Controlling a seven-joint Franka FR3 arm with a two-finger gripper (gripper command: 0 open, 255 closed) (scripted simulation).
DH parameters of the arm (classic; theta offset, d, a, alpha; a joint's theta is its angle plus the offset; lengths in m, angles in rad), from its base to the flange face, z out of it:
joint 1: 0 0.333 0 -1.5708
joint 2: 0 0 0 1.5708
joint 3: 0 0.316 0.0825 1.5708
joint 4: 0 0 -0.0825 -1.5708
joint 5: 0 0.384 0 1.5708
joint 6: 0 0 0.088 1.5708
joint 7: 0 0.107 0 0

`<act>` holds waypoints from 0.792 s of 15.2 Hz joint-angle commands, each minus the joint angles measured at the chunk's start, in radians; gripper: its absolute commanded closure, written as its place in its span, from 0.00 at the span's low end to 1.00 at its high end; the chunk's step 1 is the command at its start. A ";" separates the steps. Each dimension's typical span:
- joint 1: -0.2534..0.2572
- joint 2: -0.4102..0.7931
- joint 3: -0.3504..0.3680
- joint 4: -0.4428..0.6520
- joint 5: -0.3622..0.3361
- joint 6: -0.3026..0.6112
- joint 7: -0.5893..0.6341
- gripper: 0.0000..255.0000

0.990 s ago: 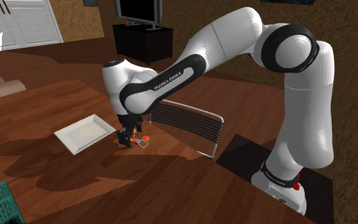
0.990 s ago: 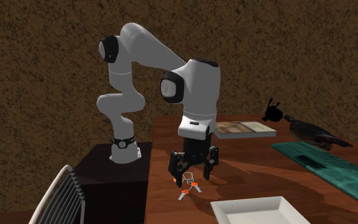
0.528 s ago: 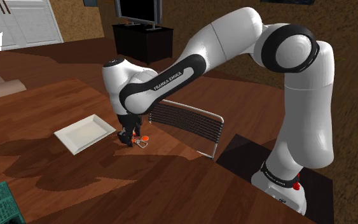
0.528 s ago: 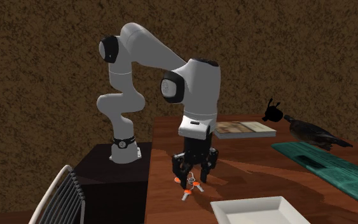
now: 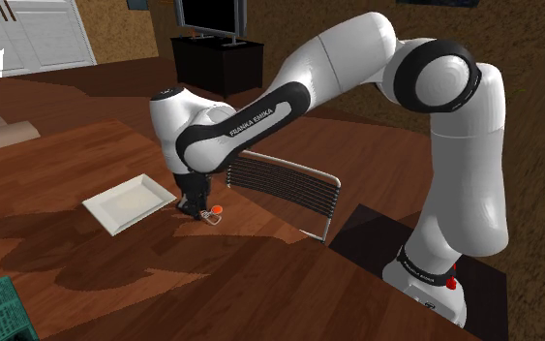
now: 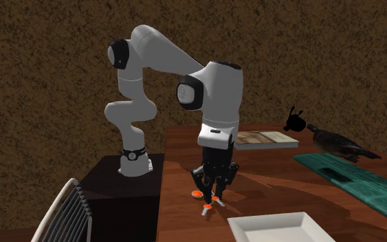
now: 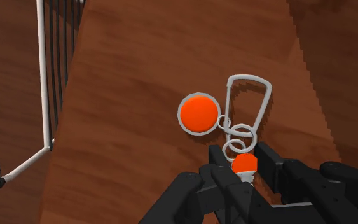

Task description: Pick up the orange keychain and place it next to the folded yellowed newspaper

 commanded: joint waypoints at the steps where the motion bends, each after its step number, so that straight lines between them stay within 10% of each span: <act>1: -0.011 -0.020 -0.004 -0.046 0.002 0.020 -0.001 1.00; 12: -0.016 -0.080 0.006 0.021 0.026 -0.105 -0.019 1.00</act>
